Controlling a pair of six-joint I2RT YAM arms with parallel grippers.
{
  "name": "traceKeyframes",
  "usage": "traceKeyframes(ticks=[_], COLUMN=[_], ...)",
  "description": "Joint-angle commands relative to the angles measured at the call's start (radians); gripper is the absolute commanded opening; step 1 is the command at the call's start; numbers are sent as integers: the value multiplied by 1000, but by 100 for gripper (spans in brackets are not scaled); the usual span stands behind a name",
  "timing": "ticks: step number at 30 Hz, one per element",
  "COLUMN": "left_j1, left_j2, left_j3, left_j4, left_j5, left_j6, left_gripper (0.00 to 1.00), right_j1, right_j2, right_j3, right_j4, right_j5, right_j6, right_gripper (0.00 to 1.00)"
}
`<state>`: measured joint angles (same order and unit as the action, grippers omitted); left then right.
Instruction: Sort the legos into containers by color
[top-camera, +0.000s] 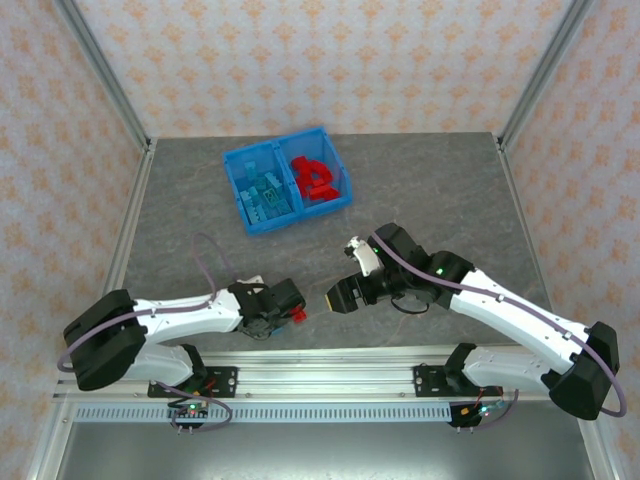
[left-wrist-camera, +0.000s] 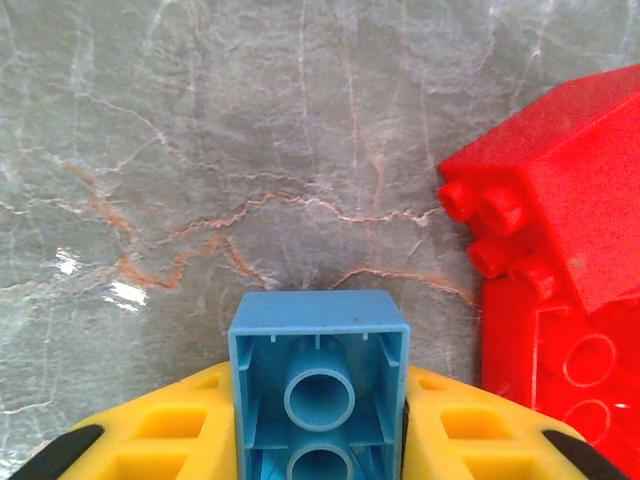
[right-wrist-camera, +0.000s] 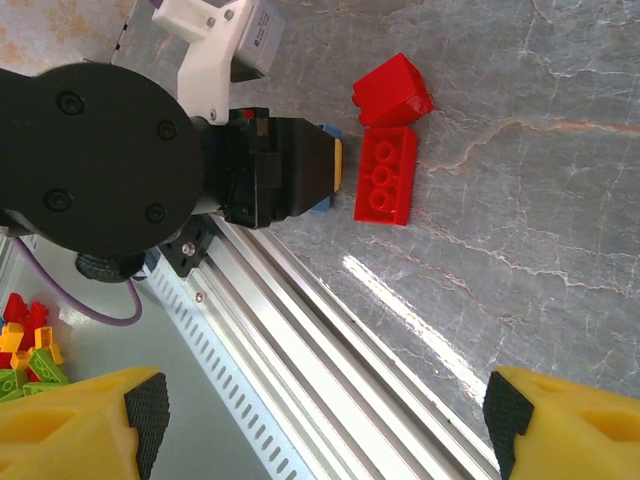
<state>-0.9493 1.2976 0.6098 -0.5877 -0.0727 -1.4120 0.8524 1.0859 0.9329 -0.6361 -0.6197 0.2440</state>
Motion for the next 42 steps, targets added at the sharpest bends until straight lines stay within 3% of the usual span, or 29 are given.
traceKeyframes(ticks=[1, 4, 11, 18, 24, 33, 38, 42], left_j1=[-4, 21, 271, 467, 592, 665, 680, 680], left_j2=[-93, -153, -108, 255, 572, 889, 912, 851], left_j3=[59, 130, 395, 831, 1134, 1391, 1430, 1408], left_j4=[-110, -173, -163, -180, -208, -183, -195, -221], left_j5=[-120, -187, -240, -249, -258, -154, -126, -106], left_j6=[22, 66, 337, 574, 625, 688, 665, 667], left_gripper=[32, 32, 32, 33, 34, 39, 61, 61], right_j1=[4, 6, 7, 6, 7, 7, 6, 7], right_j2=[-6, -9, -60, -90, -129, -132, -125, -123], right_j3=[6, 17, 10, 2, -14, -20, -19, -26], right_j4=[4, 14, 70, 52, 38, 21, 18, 26], right_j5=[-26, -42, 58, 109, 141, 171, 164, 165], right_j6=[8, 8, 41, 61, 73, 63, 61, 62], right_gripper=[83, 83, 84, 84, 84, 84, 84, 84])
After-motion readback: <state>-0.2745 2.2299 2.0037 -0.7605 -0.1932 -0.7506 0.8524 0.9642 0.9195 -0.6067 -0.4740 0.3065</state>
